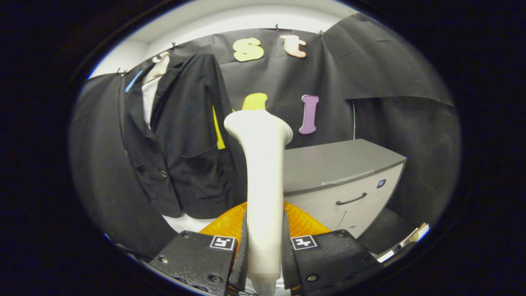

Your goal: Iron the clothes twice with a garment steamer, once on the left side and once on the right side.

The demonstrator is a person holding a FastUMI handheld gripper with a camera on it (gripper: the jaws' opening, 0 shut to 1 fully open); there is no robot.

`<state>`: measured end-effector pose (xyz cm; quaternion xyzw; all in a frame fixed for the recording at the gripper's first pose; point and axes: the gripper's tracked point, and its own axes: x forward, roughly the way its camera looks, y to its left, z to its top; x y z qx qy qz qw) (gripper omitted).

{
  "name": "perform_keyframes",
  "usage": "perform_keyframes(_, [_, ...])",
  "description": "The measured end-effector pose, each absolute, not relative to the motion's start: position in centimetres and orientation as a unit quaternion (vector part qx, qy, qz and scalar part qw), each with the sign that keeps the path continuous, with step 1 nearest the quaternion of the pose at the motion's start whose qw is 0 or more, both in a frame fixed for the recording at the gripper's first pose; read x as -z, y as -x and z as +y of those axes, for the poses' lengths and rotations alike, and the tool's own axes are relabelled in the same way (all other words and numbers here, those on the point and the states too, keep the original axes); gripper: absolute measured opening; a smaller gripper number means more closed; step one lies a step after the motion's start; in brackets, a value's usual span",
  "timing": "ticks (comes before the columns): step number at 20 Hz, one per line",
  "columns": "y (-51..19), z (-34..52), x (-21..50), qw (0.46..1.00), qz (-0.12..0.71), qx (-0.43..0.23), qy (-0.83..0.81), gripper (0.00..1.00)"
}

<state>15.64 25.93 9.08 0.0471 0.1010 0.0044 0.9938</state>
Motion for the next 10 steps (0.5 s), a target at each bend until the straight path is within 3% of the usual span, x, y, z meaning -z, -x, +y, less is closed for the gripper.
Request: perform_keyframes(10, [-14.0, 34.4, -12.3, 0.996, 0.051, -0.079, -0.008, 0.36])
